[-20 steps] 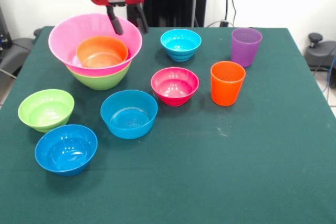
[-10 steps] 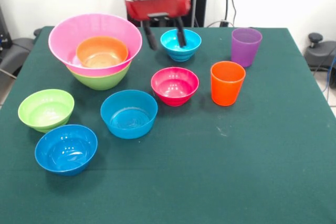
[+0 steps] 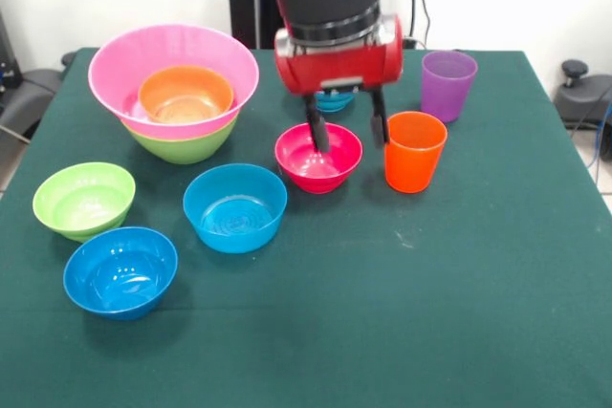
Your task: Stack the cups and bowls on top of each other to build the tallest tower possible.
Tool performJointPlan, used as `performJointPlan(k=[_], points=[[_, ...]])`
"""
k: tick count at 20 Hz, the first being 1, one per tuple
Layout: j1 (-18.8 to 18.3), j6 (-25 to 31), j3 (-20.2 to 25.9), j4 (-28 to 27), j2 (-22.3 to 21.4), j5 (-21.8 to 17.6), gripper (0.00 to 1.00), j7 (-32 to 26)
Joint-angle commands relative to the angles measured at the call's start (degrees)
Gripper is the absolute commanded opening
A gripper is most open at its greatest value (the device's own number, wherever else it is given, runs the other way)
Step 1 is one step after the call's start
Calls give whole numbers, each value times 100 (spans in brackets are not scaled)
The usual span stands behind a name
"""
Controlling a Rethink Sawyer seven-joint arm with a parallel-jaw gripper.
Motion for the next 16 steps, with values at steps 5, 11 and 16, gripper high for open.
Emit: performJointPlan(k=[5, 11, 16], points=[[15, 82, -297, -1151, 1002, -887, 100, -667], [-95, 30, -244, -1004, 1021, -968, 100, -611], [-112, -23, -263, -615, 906, -992, 100, -380]])
